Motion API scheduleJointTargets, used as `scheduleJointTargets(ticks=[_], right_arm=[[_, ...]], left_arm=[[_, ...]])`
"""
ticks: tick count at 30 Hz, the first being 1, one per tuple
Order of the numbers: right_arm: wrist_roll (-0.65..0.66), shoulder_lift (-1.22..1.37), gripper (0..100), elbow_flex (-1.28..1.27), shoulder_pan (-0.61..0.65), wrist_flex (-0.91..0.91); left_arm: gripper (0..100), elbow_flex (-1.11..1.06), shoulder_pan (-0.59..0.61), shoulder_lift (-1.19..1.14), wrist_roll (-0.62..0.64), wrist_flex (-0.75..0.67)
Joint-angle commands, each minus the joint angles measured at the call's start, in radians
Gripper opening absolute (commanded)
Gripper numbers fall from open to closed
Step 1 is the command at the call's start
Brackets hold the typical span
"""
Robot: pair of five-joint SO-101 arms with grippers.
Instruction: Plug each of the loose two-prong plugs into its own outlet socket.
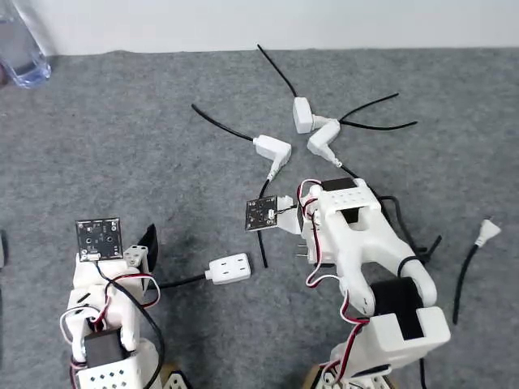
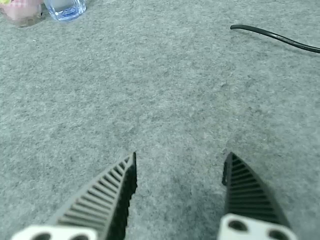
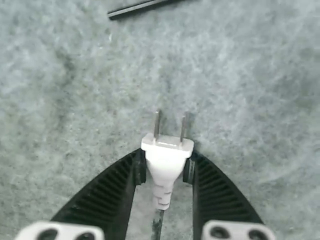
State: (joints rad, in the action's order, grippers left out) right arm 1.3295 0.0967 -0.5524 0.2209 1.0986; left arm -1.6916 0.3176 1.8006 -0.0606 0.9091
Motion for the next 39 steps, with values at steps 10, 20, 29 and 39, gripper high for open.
scheduleJointTargets(ticks=[10,20,29,39], right_arm=[[0.005,-0.018,2.0,0.0,-0.004,-0.047],[-0.095,-0.058,0.9,0.017,0.044,-0.038],[-0.255,-0.321,0.9,0.023,0.151,0.119],[-0.319,-0.489,0.9,0.023,0.206,0.297]], left_arm=[[26,0.008,-0.008,0.012,-0.006,0.0],[27,0.01,-0.026,0.017,0.002,0.005],[26,0.008,-0.161,0.018,0.002,0.011],[26,0.01,-0.305,0.018,0.244,-0.15]])
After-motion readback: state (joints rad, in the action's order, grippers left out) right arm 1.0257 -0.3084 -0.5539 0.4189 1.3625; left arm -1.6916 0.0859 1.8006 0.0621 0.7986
